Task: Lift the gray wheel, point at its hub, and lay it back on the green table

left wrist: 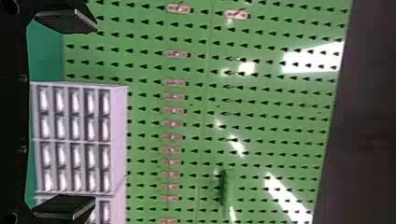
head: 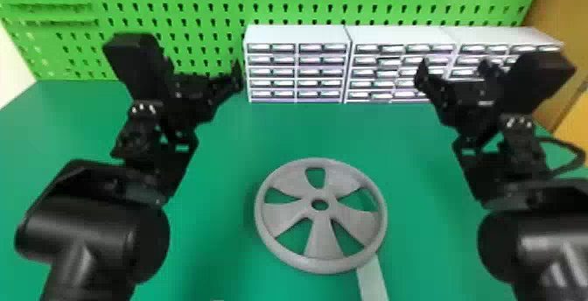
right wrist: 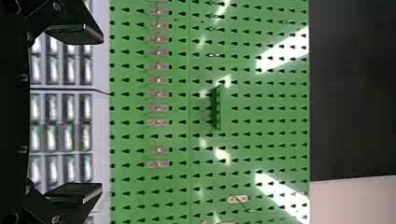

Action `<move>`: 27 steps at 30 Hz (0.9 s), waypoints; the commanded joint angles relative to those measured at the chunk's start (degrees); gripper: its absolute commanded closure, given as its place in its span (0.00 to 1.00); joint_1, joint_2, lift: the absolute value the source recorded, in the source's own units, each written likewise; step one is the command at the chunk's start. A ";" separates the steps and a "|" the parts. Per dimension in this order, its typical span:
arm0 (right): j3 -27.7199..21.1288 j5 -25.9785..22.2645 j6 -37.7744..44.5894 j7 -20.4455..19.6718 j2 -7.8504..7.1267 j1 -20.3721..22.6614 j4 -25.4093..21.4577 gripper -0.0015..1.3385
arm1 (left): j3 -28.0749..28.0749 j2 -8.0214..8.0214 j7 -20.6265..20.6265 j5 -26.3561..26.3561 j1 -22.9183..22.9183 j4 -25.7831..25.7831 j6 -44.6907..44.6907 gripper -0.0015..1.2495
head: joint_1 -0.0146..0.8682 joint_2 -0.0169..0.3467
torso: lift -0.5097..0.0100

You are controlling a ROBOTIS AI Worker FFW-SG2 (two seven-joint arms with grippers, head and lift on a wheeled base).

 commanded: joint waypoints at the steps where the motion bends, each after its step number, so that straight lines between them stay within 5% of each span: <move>1: 0.30 0.31 -0.27 -0.01 -0.27 -3.85 0.18 0.13 | 0.52 -0.51 -0.95 -1.53 -4.29 0.87 -2.03 0.00 | 0.80 0.18 | 0.80; 27: 4.34 3.39 -9.06 -0.01 -3.26 -25.99 1.76 0.14 | -0.01 3.89 -1.48 -5.92 -27.84 1.30 -14.69 0.00 | 0.80 0.18 | 0.80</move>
